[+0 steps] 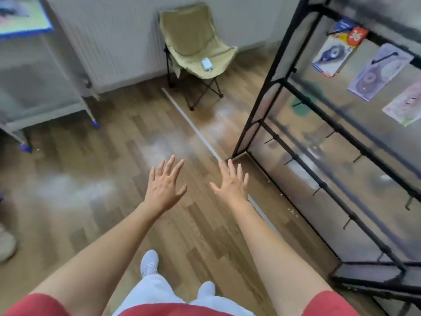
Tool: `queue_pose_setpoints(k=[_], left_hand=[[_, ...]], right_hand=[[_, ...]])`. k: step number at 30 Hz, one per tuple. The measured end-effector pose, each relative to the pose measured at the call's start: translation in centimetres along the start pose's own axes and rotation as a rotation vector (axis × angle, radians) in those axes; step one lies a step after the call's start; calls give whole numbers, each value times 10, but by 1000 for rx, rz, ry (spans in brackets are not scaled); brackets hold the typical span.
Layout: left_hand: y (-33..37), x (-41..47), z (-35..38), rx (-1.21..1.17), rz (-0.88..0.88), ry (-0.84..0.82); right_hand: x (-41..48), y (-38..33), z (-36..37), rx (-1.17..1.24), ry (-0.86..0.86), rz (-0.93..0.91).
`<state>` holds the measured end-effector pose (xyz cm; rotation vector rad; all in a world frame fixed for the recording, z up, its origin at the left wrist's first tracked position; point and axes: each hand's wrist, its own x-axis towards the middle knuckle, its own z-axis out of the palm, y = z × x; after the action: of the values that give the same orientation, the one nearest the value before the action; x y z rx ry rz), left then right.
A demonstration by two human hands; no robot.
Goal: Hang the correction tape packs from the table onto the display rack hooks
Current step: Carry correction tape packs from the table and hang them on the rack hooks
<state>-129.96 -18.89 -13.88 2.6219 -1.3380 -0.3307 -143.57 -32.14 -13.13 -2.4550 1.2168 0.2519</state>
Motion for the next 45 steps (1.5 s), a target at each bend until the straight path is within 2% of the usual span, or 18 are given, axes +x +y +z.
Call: queue_pose_setpoints(k=[7,16,24,37,45], left_hand=[[-153,-10,-47,-1,-289,41],[-330,14,-127,-20,-414,150],[-437,67,-160,-41,-497,188],[-625,225,-250,-27,-663,259],[-732,303,-275,-37,-706,232]], right_hand=[[44,-163,33,-59,-94,-217],[102,-366,55,-28,-52,-343],[178,-480,57,-69,-34,-413],[370,-693,25,-91,-32,-550],[462,-795,34,-116,-77,-582]])
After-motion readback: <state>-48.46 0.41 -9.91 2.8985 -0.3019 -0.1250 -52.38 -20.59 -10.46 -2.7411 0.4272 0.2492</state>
